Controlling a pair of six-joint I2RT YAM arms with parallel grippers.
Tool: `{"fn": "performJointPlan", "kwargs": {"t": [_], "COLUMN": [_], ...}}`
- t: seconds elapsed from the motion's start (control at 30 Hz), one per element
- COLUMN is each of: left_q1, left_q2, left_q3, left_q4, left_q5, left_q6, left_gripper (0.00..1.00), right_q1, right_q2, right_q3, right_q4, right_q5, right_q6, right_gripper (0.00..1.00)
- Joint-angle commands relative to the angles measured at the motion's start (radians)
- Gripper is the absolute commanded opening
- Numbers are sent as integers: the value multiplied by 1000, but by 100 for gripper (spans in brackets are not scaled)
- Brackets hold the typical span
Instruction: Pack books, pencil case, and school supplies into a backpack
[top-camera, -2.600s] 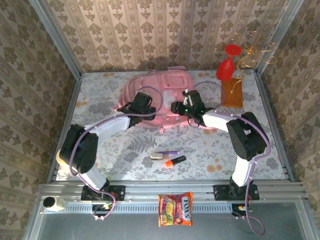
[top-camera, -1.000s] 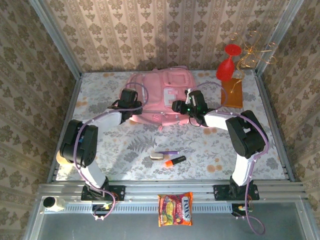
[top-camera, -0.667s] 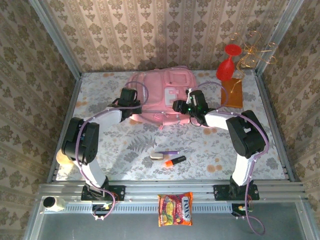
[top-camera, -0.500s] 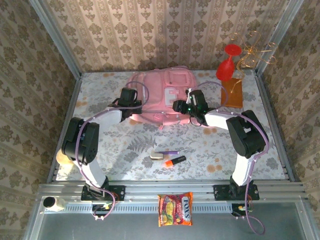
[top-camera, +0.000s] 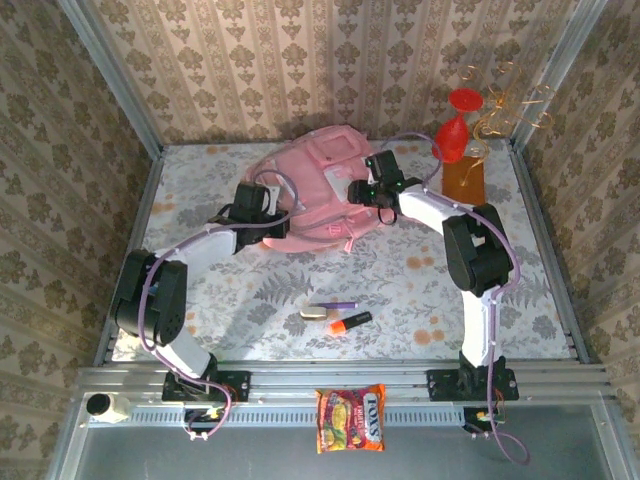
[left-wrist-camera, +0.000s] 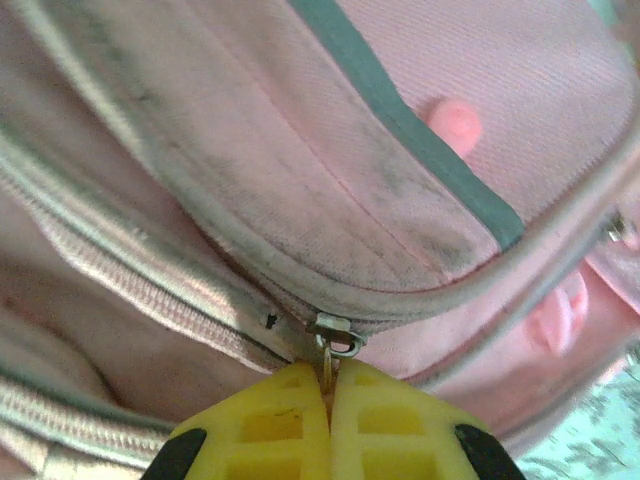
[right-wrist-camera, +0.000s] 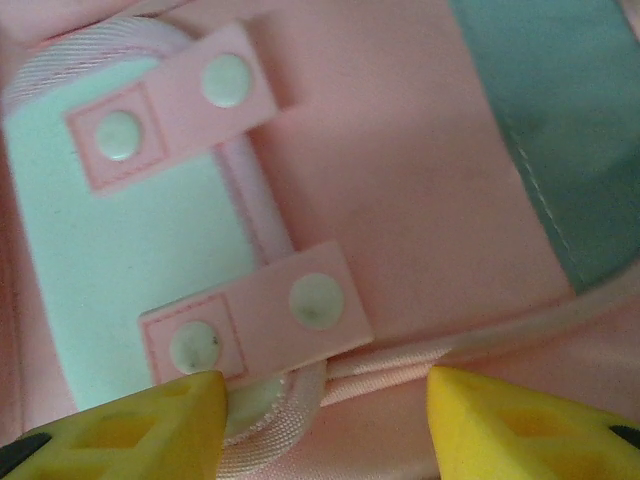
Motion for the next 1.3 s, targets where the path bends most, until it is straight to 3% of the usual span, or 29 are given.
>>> {"fn": "performJointPlan", "kwargs": {"t": [0.0, 0.13, 0.33, 0.57, 0.67, 0.83, 0.97, 1.1, 1.27], "left_q1": [-10, -16, -35, -39, -69, -75, -72, -61, -51], "left_q2": [-14, -25, -19, -11, -22, -41, -66, -104, -109], "left_q3": [12, 14, 16, 30, 23, 9, 2, -2, 26], "left_q4": [-16, -26, -15, -24, -27, -56, -92, -166, -269], "left_q5": [71, 30, 0, -6, -16, -52, -90, -167, -345], "left_q6": [-13, -31, -38, -20, -7, 27, 59, 118, 181], "left_gripper": [0, 0, 0, 0, 0, 0, 0, 0, 0], "right_q1": [-2, 24, 68, 80, 79, 62, 40, -7, -74], "right_q2": [-35, -173, -330, -244, -208, -192, -172, -200, -205], "right_q3": [7, -114, -372, -506, -496, -508, -502, -524, -437], "right_q4": [-110, -93, -29, 328, 381, 433, 373, 303, 149], "right_q5": [49, -38, -93, -287, -247, -182, -125, -77, -57], "right_q6": [-72, -61, 113, 407, 456, 468, 431, 335, 173], "right_gripper": [58, 62, 73, 76, 73, 61, 35, 17, 9]}}
